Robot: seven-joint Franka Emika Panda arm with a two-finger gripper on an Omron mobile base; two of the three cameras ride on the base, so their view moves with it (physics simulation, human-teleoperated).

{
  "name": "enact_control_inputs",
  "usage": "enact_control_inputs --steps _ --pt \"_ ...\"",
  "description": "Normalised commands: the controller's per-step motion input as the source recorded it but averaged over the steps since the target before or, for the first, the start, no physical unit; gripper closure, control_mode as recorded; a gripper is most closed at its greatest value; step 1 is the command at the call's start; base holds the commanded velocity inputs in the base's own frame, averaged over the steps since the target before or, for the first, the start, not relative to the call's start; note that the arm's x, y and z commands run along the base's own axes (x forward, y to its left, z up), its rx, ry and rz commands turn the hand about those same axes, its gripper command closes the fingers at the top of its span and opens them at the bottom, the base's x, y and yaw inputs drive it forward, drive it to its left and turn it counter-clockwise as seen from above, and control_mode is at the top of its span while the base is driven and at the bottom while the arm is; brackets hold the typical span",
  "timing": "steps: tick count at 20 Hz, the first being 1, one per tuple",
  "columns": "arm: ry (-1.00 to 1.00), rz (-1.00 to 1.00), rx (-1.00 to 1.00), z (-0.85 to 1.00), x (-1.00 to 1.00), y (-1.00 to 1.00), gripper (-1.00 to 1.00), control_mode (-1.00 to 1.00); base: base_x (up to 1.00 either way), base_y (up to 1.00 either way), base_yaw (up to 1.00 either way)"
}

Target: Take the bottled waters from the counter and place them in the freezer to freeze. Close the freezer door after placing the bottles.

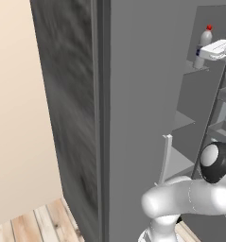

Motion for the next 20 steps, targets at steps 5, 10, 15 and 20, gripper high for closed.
enact_control_inputs --steps 5,10,15,20 --pt "0.04 0.00 0.00 -0.08 0.51 -0.12 1.00 -1.00 0.00 0.00 0.00" --pt "0.07 0.00 0.00 -0.32 0.37 -0.10 1.00 -1.00 0.00 0.00 0.00" --pt "0.01 0.06 -0.01 -0.35 0.02 -0.39 1.00 -1.00 0.00 0.00 0.00" --pt "-0.13 0.20 0.00 0.00 -0.33 -0.96 1.00 -1.00 0.00 0.00 0.00"
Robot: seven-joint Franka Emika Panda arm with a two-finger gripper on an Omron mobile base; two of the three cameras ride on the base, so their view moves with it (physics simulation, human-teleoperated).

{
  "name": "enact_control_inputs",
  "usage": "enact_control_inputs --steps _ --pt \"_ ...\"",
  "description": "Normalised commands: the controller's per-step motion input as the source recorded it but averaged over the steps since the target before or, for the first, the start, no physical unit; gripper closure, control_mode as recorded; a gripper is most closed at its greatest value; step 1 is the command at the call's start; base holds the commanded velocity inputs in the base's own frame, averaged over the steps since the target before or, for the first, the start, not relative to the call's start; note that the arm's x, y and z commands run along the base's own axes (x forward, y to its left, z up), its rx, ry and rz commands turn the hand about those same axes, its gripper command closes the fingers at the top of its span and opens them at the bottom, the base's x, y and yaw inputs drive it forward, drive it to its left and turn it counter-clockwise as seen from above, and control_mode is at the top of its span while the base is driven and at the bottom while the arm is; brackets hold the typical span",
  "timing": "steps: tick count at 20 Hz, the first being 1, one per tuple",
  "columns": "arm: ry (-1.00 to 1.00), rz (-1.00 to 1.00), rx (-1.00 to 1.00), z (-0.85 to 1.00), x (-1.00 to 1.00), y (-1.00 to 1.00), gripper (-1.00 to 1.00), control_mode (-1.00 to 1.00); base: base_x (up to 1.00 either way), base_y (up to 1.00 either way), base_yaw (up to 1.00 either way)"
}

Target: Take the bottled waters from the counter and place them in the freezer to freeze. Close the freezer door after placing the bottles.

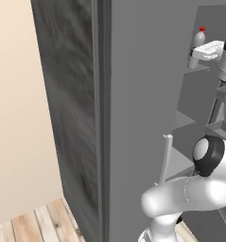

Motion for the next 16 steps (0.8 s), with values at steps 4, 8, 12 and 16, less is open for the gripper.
enact_control_inputs --steps 4,8,12,16 --pt "-0.17 0.18 0.02 0.08 -0.41 -1.00 1.00 -1.00 0.00 0.00 0.00" --pt "-0.09 0.05 0.03 0.10 -0.14 -0.58 1.00 -1.00 0.00 0.00 0.00" --pt "0.00 0.00 -0.18 0.00 0.00 0.46 1.00 -1.00 0.00 0.00 0.00" --pt "0.01 0.00 -0.17 0.00 0.01 0.59 1.00 -1.00 0.00 0.00 0.00"
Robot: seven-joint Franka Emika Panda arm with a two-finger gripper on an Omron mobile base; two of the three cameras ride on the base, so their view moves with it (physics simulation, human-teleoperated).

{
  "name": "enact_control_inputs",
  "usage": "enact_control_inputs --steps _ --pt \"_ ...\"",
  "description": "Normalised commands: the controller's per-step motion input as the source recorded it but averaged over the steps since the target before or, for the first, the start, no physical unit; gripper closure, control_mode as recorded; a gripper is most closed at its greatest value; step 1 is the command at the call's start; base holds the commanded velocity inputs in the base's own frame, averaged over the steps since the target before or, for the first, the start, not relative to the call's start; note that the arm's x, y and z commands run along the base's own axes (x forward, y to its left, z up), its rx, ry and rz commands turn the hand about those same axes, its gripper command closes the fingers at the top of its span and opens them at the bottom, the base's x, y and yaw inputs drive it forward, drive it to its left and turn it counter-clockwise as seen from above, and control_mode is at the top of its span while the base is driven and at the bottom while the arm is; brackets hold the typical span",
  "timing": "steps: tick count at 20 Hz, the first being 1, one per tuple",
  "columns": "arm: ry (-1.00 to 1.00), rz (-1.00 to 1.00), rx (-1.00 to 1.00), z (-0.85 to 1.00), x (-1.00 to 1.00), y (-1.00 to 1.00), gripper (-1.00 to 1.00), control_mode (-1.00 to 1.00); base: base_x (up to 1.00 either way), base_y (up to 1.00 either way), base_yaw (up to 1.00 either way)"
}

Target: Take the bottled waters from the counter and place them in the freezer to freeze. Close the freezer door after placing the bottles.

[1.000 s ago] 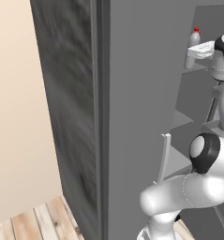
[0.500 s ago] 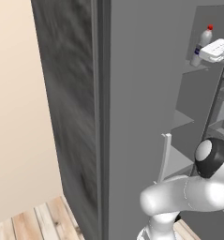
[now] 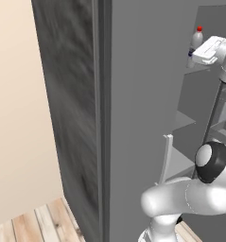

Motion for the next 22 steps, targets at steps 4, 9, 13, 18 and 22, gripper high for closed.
enact_control_inputs --steps 4,9,13,18,22 --pt "0.01 0.00 -0.07 0.03 0.00 0.24 1.00 -1.00 0.00 0.00 0.00" --pt "0.00 0.00 -0.07 0.01 -0.04 0.15 1.00 -1.00 0.00 0.00 0.00" --pt "0.00 0.00 0.00 0.00 0.26 -0.30 1.00 -1.00 0.00 0.00 0.00" --pt "0.03 0.00 0.04 0.00 0.27 -0.44 1.00 -1.00 0.00 0.00 0.00" --pt "0.05 0.00 0.13 0.00 0.24 -0.39 1.00 -1.00 0.00 0.00 0.00"
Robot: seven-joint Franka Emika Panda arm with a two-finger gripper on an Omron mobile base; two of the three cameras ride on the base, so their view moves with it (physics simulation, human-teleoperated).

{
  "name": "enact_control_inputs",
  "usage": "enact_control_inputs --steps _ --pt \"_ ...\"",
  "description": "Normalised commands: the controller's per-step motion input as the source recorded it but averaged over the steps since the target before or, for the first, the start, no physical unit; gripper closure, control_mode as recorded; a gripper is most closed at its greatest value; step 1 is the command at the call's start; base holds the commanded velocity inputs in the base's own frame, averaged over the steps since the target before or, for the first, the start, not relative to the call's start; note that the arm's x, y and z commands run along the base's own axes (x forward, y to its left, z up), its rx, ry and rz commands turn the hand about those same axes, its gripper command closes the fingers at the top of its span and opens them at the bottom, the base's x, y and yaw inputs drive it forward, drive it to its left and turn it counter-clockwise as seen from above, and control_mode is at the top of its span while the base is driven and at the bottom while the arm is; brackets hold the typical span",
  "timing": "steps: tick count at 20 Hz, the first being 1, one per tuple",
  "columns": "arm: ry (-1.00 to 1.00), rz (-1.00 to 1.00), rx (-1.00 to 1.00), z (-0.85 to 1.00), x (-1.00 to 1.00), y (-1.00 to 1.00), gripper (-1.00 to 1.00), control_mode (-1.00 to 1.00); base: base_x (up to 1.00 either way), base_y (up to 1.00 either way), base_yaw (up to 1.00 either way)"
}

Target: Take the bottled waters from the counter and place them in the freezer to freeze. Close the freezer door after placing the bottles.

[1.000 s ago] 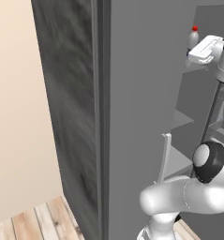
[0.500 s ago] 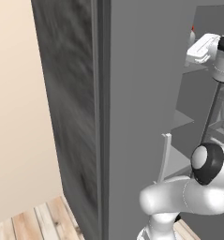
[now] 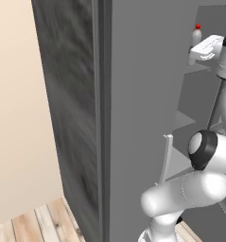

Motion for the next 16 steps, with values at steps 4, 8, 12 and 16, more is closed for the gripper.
enact_control_inputs --steps 4,8,12,16 --pt "0.04 0.00 0.05 -0.10 0.05 -0.09 1.00 -1.00 0.00 0.00 0.00" --pt "0.06 0.00 0.02 -0.21 0.12 0.00 1.00 -1.00 0.00 0.00 0.00" --pt "0.05 0.00 0.00 -0.36 0.16 0.00 1.00 -1.00 0.00 0.00 0.00" --pt "0.03 -0.02 0.00 -0.07 0.37 0.00 1.00 -1.00 0.00 0.00 0.00"
